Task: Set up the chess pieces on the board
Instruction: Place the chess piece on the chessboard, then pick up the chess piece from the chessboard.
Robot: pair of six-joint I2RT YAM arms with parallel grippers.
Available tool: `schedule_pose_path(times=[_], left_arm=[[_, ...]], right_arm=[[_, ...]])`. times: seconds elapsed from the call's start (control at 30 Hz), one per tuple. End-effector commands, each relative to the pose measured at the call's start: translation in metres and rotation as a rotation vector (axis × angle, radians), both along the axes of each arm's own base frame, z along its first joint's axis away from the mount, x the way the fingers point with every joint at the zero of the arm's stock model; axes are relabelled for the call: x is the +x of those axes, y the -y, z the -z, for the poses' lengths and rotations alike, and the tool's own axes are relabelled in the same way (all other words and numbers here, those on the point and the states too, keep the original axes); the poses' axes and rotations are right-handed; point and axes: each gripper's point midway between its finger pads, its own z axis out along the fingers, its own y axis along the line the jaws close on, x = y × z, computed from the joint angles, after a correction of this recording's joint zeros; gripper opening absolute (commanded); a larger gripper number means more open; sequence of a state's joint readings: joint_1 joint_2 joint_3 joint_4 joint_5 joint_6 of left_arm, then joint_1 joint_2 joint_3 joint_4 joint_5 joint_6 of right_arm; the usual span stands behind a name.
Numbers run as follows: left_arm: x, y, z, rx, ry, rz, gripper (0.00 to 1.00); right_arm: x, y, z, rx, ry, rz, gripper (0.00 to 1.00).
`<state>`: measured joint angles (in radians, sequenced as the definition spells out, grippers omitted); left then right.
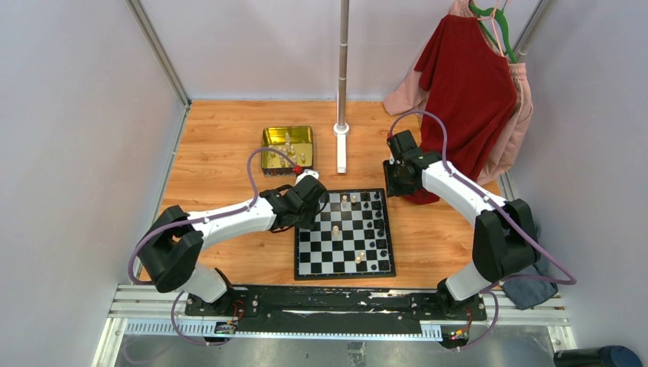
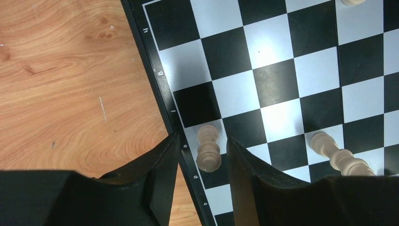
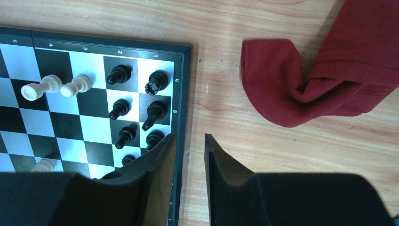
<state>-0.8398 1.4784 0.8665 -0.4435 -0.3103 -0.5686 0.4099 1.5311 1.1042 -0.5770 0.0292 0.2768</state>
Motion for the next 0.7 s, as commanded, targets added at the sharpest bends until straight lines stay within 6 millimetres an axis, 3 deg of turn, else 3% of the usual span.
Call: schedule_pose_path(times=[0.0, 0.2, 0.37, 0.67], left_arm=[[0.01, -0.002, -0.028, -0.022, 0.06, -0.03, 0.48], [0.014, -0.004, -0.065, -0.083, 0.139, -0.058, 0.49], [0.008, 0.011, -0.089, -0.147, 0.172, 0.047, 0.56], [-0.015, 0.057, -0.09, -0.15, 0.129, 0.34, 0.6]], right_arm=[[0.003, 0.003, -0.008, -0.017, 0.009, 0.014, 0.33], [0.002, 0.004, -0.011, -0.015, 0.015, 0.013, 0.33], [0.001, 0.004, -0.012, -0.011, 0.021, 0.014, 0.33], [0.001, 0.006, -0.014, -0.005, 0.037, 0.027, 0.33]])
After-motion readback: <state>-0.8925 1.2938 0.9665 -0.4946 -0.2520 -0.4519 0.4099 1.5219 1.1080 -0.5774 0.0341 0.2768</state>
